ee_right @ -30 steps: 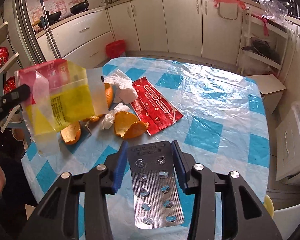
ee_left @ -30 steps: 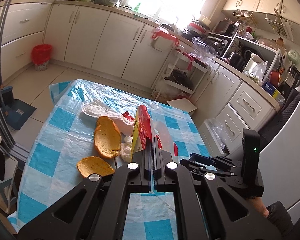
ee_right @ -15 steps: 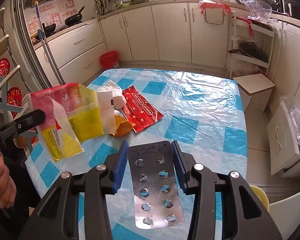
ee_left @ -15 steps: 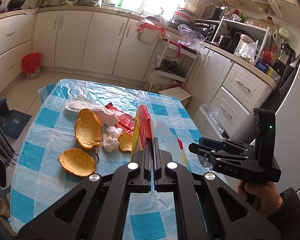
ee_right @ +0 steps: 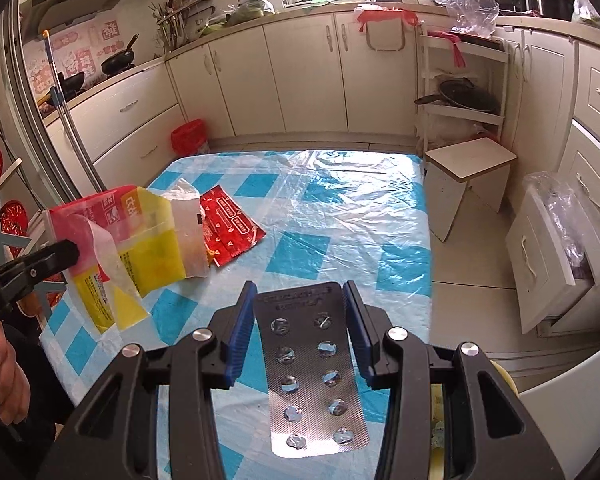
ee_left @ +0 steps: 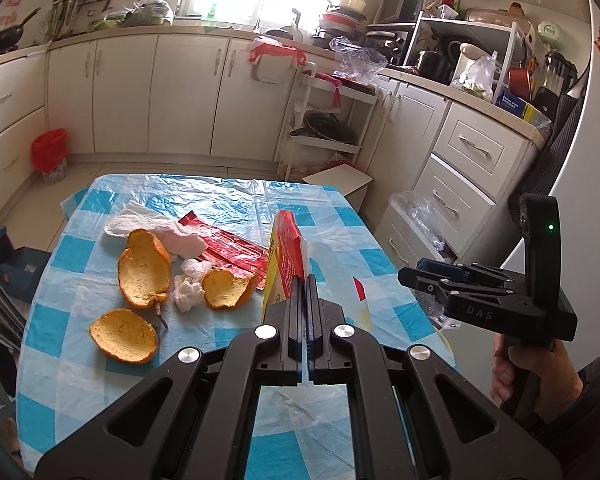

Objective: Collect trash
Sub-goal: 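Lift the pill pack with the right gripper while the left gripper holds the snack bag, then open the right gripper over the yellow bin while the left gripper releases the snack bag there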

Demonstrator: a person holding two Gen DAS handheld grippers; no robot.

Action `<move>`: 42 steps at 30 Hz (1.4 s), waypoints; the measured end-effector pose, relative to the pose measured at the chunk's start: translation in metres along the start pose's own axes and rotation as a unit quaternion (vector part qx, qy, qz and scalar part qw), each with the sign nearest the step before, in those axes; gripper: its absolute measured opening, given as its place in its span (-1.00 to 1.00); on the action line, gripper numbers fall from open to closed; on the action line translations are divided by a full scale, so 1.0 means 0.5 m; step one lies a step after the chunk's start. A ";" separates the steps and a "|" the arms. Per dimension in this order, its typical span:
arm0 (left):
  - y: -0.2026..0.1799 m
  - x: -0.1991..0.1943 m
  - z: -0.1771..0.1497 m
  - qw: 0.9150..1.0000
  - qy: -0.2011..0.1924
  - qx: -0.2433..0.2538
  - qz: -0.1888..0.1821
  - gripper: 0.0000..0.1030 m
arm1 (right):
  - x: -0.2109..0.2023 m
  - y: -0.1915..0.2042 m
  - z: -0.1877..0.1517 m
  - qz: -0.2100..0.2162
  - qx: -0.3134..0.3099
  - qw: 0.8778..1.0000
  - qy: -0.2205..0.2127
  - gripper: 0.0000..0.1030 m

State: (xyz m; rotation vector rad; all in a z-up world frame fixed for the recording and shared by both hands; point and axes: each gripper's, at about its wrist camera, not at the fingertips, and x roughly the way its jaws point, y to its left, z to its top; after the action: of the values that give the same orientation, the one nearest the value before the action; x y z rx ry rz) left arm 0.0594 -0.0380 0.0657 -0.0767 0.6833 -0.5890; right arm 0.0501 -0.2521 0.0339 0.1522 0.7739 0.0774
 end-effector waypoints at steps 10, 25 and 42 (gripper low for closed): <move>-0.091 0.018 0.001 0.999 0.009 0.032 -0.024 -0.97 | -0.052 -0.097 -0.027 -0.035 0.046 0.998 -0.013 -0.15; -0.278 0.083 0.004 0.993 0.033 0.030 -0.111 -0.97 | -0.053 -0.290 -0.107 -0.084 0.179 0.980 0.024 -0.15; -0.433 0.241 -0.062 0.981 0.117 0.018 -0.152 -0.97 | -0.153 -0.362 -0.111 -0.114 0.257 0.959 -0.043 0.32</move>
State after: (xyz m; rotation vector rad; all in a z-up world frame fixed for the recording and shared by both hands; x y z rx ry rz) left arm 0.0094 -0.2798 0.0275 -0.0794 0.8976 -0.9144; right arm -0.0408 -0.4341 0.0175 0.5552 0.7076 -0.3529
